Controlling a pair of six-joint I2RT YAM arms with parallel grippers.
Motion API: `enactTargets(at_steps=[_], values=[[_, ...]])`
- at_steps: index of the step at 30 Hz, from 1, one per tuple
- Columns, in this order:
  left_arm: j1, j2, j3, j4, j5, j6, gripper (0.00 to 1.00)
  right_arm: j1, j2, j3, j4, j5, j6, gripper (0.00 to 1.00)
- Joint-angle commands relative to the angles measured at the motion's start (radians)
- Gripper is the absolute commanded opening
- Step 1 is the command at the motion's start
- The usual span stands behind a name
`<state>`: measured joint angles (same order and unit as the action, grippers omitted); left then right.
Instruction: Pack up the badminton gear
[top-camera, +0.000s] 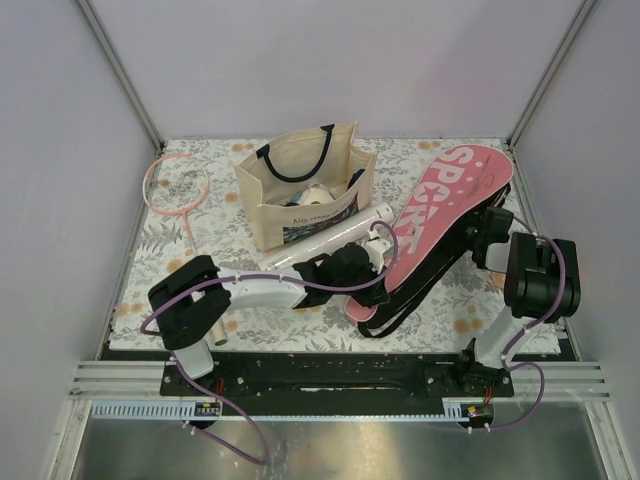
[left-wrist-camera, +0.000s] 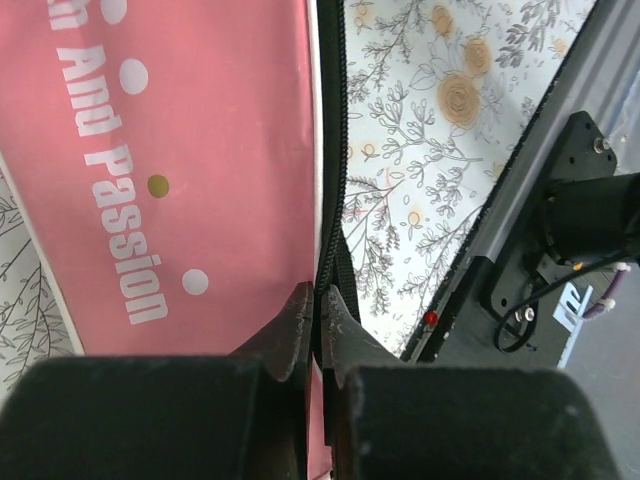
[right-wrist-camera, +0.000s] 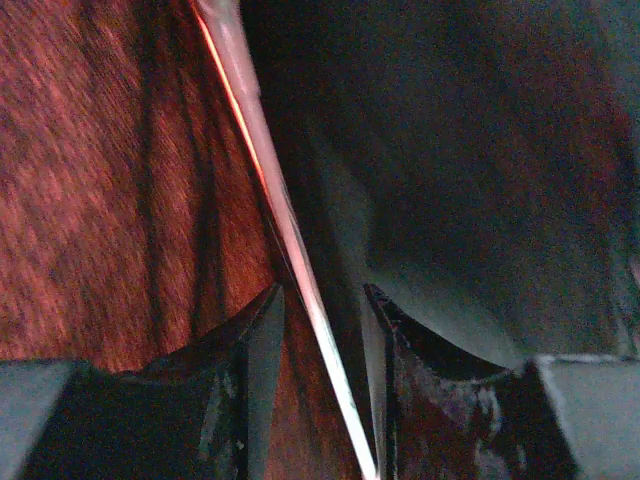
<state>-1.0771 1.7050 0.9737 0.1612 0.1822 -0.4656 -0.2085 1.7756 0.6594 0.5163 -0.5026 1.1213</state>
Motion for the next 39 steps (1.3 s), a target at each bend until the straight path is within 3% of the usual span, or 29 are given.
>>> enactTargets(at_steps=[1, 9, 13, 16, 19, 22, 27, 33, 34, 39], values=[[-0.004, 0.048, 0.075, 0.021, -0.041, -0.008, 0.0, 0.001, -0.157, 0.048, -0.316, 0.093, -0.103, 0.48], [-0.006, 0.079, 0.079, 0.029, -0.072, -0.042, 0.06, -0.011, -0.317, 0.115, -0.777, 0.286, -0.204, 0.56], [-0.006, 0.073, 0.08, 0.02, -0.075, -0.051, 0.18, -0.011, -0.395, 0.149, -0.958, 0.419, -0.218, 0.56], [-0.006, 0.061, 0.106, -0.026, -0.089, -0.05, 0.2, -0.011, -0.441, 0.207, -1.097, 0.498, -0.235, 0.56], [-0.006, 0.064, 0.125, -0.048, -0.099, -0.05, 0.25, -0.011, -0.484, 0.23, -1.111, 0.516, -0.264, 0.55], [-0.009, 0.048, 0.131, -0.052, -0.092, -0.062, 0.38, -0.011, -0.515, 0.244, -1.115, 0.506, -0.288, 0.54], [-0.009, -0.047, 0.184, -0.159, -0.115, -0.032, 0.62, -0.009, -0.573, 0.241, -1.079, 0.321, -0.428, 0.56], [-0.003, -0.238, 0.296, -0.406, -0.404, 0.08, 0.87, 0.041, -0.725, 0.212, -1.053, 0.242, -0.531, 0.56], [0.0, -0.263, 0.325, -0.451, -0.471, 0.097, 0.99, 0.053, -0.746, 0.21, -1.049, 0.222, -0.541, 0.56], [0.12, -0.367, 0.372, -0.618, -0.686, 0.16, 0.99, 0.112, -0.908, 0.138, -0.931, 0.07, -0.54, 0.56]])
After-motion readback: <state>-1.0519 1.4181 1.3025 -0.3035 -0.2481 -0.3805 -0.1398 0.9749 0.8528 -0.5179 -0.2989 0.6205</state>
